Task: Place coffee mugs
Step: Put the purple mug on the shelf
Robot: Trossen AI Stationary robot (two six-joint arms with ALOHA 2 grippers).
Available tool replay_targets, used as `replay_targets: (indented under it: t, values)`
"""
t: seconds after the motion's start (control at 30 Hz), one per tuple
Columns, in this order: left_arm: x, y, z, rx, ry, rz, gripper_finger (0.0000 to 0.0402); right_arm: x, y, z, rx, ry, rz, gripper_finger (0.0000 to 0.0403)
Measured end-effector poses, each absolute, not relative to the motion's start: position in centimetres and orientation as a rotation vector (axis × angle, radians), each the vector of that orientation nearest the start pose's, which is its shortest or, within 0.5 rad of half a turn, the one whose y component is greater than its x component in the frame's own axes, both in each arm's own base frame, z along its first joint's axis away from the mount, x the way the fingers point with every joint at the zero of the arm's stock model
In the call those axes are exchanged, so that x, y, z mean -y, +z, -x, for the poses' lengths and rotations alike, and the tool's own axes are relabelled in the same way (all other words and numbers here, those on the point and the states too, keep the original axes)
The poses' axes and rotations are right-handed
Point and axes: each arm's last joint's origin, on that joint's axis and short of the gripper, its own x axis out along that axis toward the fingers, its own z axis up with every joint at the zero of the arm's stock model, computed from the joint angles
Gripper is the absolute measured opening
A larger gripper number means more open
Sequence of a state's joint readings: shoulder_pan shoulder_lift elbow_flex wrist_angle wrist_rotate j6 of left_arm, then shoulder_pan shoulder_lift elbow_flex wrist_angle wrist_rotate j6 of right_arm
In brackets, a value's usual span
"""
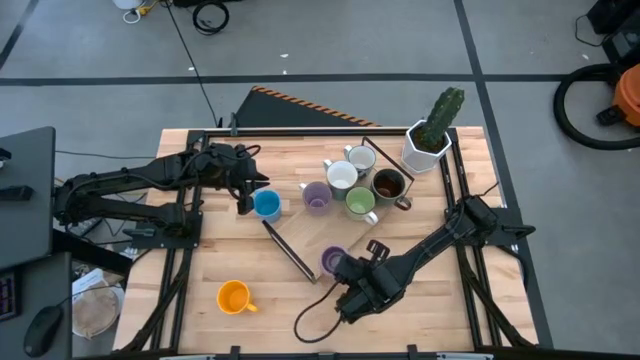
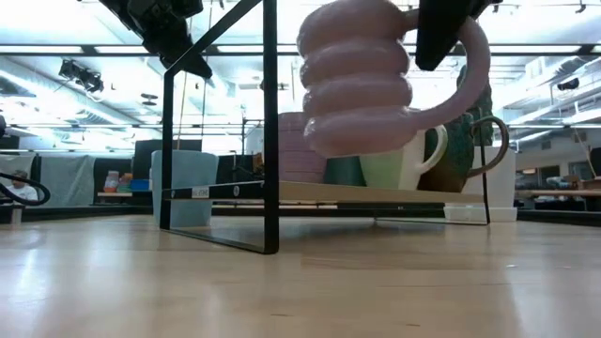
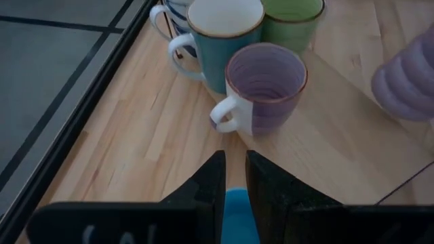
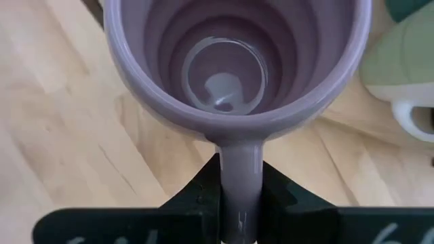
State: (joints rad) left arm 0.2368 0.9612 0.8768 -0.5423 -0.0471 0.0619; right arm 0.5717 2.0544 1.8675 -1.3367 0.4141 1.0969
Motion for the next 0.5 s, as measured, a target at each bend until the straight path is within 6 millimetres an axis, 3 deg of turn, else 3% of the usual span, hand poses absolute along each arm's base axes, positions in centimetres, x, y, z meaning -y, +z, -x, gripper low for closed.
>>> replay_targets:
  t: [0.5]
  values:
    - [-4.7, 30.1, -19.0, -0.652, 0.253, 0.001, 0.0064, -18.1, 25.1, -34.6, -1.166, -0.655, -0.221, 0.0051]
